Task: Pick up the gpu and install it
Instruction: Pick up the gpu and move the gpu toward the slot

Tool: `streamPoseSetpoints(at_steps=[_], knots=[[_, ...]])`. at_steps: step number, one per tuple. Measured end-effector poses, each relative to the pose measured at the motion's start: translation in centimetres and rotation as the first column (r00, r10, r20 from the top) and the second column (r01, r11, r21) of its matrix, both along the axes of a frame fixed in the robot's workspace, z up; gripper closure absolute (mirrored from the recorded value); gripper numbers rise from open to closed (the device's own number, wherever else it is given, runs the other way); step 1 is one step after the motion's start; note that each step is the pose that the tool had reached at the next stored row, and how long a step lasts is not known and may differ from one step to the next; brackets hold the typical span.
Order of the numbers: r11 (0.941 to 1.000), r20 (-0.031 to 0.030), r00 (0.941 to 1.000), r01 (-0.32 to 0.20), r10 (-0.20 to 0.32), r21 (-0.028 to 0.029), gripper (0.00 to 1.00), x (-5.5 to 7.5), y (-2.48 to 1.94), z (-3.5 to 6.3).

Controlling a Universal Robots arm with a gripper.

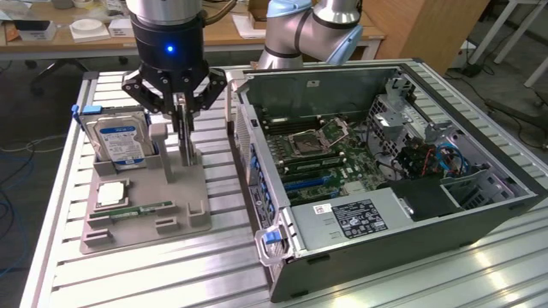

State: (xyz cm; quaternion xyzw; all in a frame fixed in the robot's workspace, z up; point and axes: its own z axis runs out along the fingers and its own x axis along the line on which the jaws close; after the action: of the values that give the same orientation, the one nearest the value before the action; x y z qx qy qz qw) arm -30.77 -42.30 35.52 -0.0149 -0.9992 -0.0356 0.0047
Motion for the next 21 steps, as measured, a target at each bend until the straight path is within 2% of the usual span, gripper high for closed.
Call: streamPoseSetpoints(at_steps=[21], knots=[[1.0, -0.0001, 1.0, 0.0, 0.0, 0.0041, 0.74, 0.0, 0.0, 1.4]])
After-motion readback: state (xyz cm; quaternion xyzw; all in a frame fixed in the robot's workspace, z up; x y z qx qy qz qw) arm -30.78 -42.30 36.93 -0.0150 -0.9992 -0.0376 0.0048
